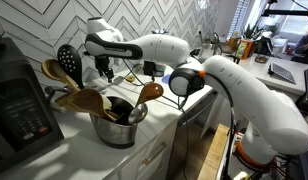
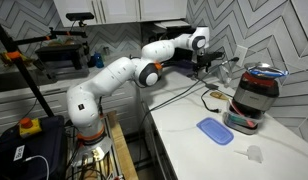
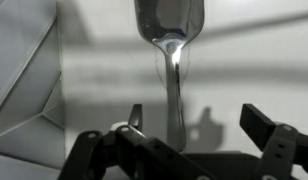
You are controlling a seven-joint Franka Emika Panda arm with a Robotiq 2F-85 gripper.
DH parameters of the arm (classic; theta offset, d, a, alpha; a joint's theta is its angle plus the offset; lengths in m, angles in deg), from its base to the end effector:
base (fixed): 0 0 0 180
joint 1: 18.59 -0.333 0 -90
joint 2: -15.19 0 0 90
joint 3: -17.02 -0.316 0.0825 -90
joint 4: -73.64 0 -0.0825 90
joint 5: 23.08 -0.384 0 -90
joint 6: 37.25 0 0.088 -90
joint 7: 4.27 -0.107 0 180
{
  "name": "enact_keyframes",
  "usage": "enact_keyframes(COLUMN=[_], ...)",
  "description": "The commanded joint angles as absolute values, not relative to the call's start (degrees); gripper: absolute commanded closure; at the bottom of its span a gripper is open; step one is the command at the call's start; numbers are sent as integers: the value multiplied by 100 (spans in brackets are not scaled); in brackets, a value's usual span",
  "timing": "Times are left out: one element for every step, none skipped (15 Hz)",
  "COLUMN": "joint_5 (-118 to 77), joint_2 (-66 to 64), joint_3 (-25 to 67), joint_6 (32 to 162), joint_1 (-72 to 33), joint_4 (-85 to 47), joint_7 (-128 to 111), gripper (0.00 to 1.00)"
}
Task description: Pick up the silver spatula from the kitchen counter and put it in the utensil holder
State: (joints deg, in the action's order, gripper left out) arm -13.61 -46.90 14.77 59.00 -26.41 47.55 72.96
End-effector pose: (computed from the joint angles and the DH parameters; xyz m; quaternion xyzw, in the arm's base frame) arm 0.7944 0.1052 0.4101 0.7260 0.6809 0.0215 0.0935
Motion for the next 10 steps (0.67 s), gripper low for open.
enact_keyframes(joint_5=[-1415, -1409, -1370, -1368, -1330, -1309, -1331, -1337, -1344, -1370], joint_2=[-4678, -4654, -4669, -4799, -4912, -4977, -5053, -5139, -5193, -5230], joint_3=[1537, 1523, 1565, 1570, 1617, 1654, 1653, 1660, 1661, 1648], joint_6=[5907, 5903, 5746, 5542, 5412, 5362, 5367, 5492, 5631, 5798], joint_1=[-2666, -2669, -2640, -2592, -2570, -2548, -2512, -2486, -2471, -2448], joint_4=[4744, 4659, 4607, 4763, 4875, 4882, 4908, 4956, 4946, 4943], joint_7=[7299, 7432, 7478, 7595, 7655, 7685, 7764, 7816, 7841, 7844], gripper=[0, 0, 0, 0, 0, 9, 15, 22, 18, 12])
